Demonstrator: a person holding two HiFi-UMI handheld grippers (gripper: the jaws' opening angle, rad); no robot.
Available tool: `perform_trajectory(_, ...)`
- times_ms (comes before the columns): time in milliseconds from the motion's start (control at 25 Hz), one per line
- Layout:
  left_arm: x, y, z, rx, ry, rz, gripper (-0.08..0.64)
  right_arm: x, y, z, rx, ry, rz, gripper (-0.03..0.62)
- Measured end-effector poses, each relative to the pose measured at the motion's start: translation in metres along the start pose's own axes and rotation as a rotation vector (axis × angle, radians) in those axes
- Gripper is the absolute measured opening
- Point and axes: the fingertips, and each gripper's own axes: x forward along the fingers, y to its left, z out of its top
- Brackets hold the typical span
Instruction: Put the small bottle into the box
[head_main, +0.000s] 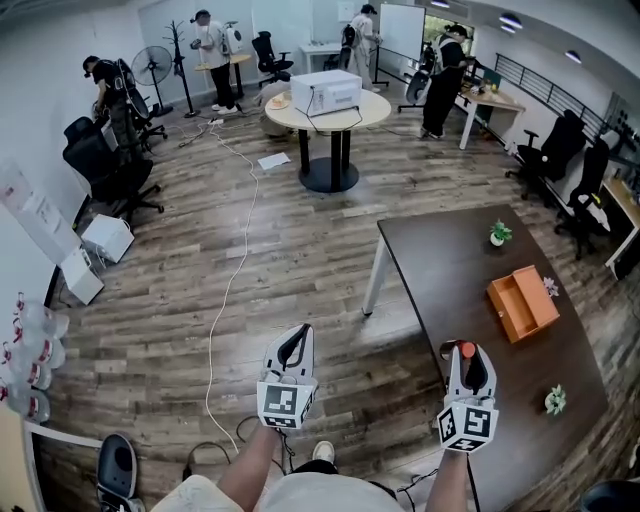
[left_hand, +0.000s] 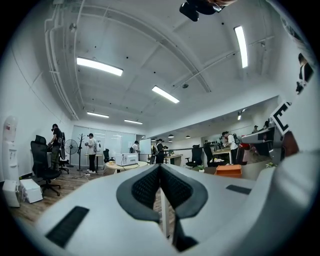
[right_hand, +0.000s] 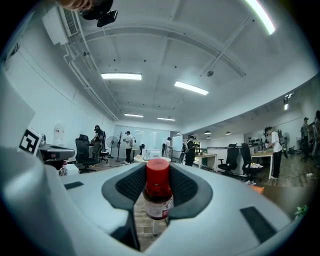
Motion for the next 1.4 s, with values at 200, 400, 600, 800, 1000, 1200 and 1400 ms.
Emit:
perform_trajectory(200, 0.02, 0.009, -0.006, 0.01, 0.008, -0.027, 0.003, 0.02, 0.005, -0.004, 0.003, 0.005, -0.01, 0.14)
perform_trajectory(400, 0.043, 0.01, -0.009, -0.001, 0.011, -0.039, 0.003, 0.034, -0.003, -0.011, 0.006, 0.02, -0.027, 0.14)
perform_trajectory(600, 0.075, -0.004, -0.011, 0.024, 0.01, -0.072, 0.003, 0.054, -0.029, -0.021, 0.025, 0.018, -0.056, 0.14)
perform_trajectory(800, 0.128, -0.013, -0.009, 0.042, 0.011, -0.085, 0.003, 0.1, -0.057, -0.024, 0.044, 0.001, -0.06, 0.14)
perform_trajectory(1000, 0.197, -0.043, -0.002, 0.039, 0.004, -0.128, 0.003, 0.135, -0.109, -0.022, 0.053, -0.01, -0.104, 0.14)
perform_trajectory(1200, 0.266, -0.091, 0.001, 0.052, 0.008, -0.206, 0.003, 0.154, -0.175, -0.027, 0.054, 0.0, -0.182, 0.14)
perform_trajectory(1400, 0.328, -0.152, 0.005, 0.059, -0.004, -0.304, 0.003, 0.155, -0.249, -0.037, 0.061, 0.014, -0.291, 0.14)
